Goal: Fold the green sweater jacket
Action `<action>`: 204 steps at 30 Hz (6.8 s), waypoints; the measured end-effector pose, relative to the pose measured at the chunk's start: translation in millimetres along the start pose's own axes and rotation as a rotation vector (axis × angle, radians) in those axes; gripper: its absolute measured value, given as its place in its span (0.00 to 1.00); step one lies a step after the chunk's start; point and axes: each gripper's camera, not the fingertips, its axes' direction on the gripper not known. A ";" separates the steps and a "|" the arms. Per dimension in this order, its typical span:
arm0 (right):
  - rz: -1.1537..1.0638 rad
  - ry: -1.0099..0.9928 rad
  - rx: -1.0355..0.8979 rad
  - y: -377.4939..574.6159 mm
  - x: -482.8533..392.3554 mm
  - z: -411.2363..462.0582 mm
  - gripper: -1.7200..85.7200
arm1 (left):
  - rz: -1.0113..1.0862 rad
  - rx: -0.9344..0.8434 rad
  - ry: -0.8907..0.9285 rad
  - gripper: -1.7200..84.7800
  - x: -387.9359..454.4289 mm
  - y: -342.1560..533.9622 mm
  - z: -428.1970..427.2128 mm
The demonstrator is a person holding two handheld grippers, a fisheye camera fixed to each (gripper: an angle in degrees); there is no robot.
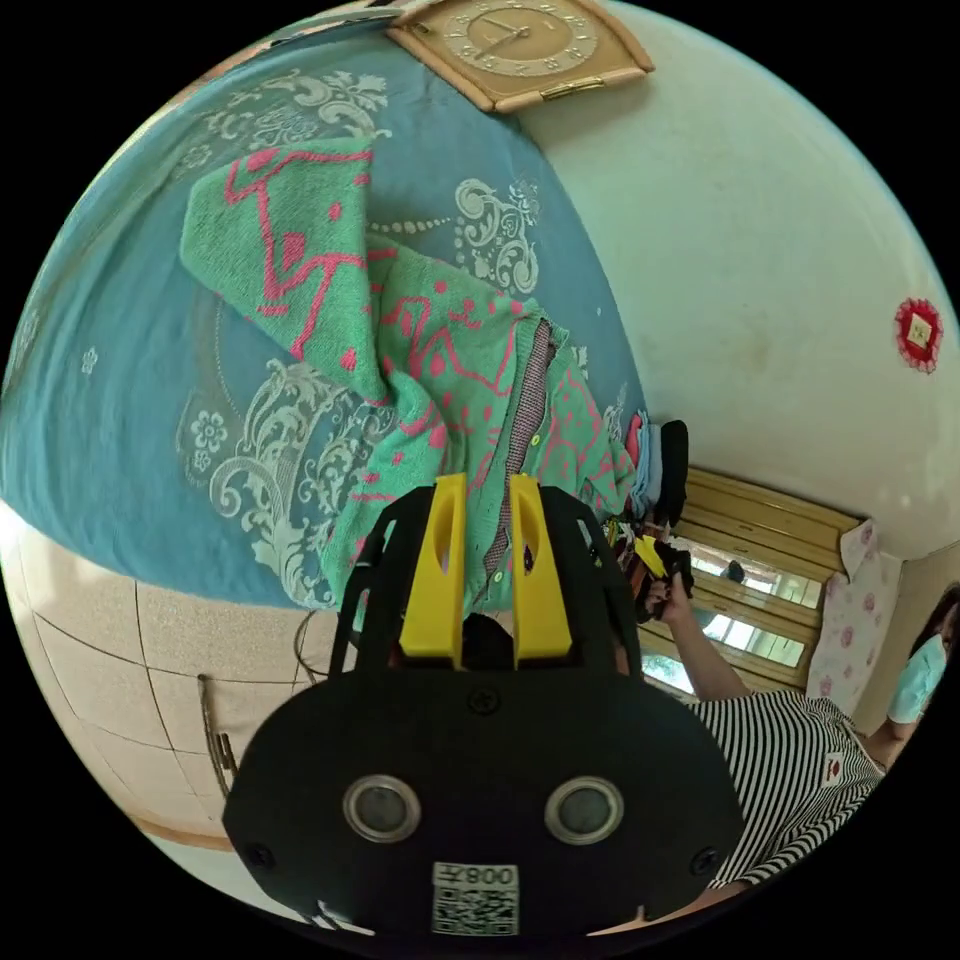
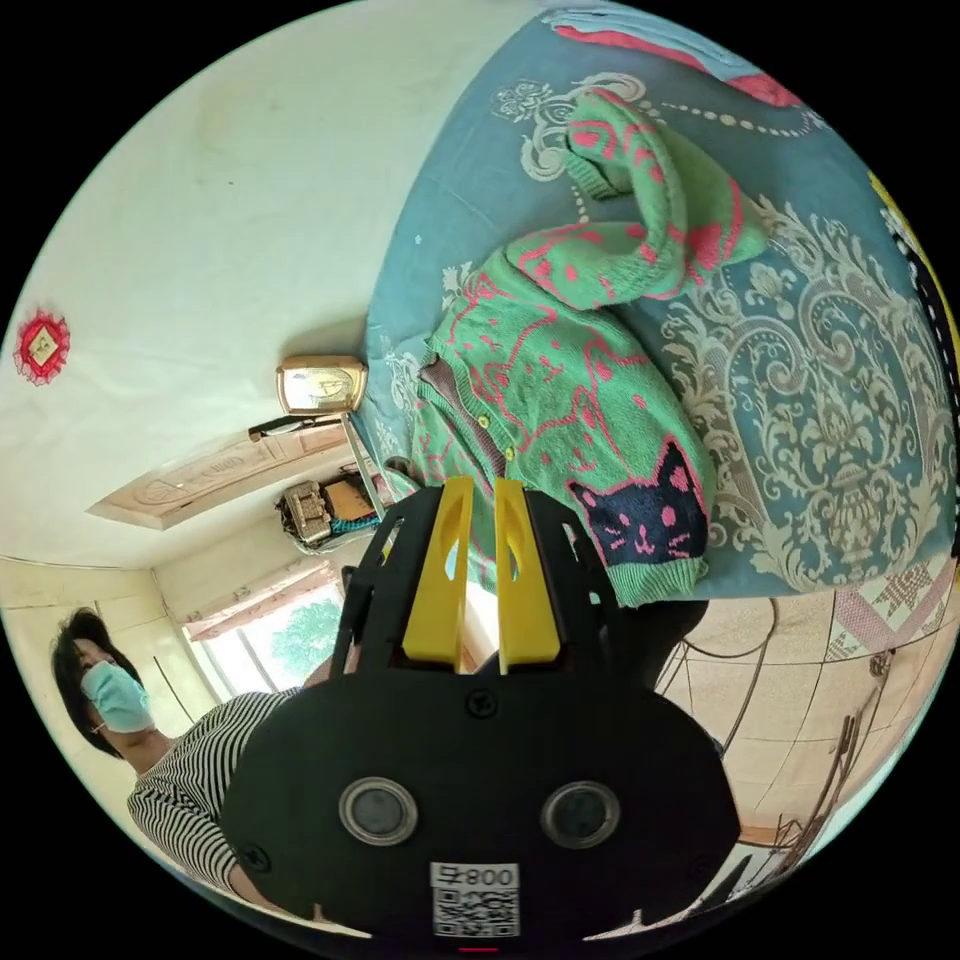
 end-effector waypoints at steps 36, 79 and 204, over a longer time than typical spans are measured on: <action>-0.823 0.724 0.069 -75.0 -266.7 229.7 0.06 | 0.583 0.252 -0.466 0.04 141.8 -203.7 185.8; 0.025 0.344 -0.253 83.4 156.9 316.2 0.07 | -0.103 -0.303 -0.317 0.05 -219.9 4.8 295.9; -0.198 0.555 0.009 269.6 38.5 210.9 0.12 | -0.114 -0.189 -0.432 0.14 -150.7 118.4 325.9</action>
